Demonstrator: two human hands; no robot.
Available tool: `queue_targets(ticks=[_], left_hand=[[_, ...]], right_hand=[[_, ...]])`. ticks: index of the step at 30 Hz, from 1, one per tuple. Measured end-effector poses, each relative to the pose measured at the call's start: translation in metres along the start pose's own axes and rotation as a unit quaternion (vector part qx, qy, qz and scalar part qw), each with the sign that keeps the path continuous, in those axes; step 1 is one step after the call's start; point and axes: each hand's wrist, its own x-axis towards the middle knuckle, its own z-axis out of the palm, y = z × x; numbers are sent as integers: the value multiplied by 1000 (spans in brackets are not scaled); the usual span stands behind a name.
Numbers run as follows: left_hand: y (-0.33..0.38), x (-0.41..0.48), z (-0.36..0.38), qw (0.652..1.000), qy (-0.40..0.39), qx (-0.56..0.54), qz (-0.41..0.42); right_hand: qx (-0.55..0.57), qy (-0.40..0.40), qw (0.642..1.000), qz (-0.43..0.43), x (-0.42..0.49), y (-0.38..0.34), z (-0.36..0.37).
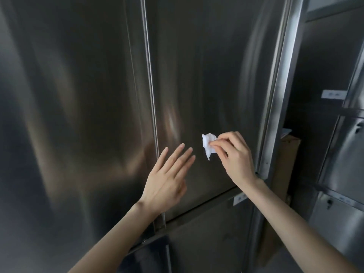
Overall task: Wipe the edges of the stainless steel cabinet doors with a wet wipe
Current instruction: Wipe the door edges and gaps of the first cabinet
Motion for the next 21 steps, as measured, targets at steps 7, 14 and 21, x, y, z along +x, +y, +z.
queue_targets(ticks=[7,14,21], left_hand=[[28,48,21,1000,8,-14,10],[76,115,51,1000,8,-3,11],[115,203,98,996,5,84,-43]], right_hand=[[-43,-10,999,11,2,57,-28],[-80,-27,996,10,-8,150,-62],[-69,-24,997,-6,1,254,-87]])
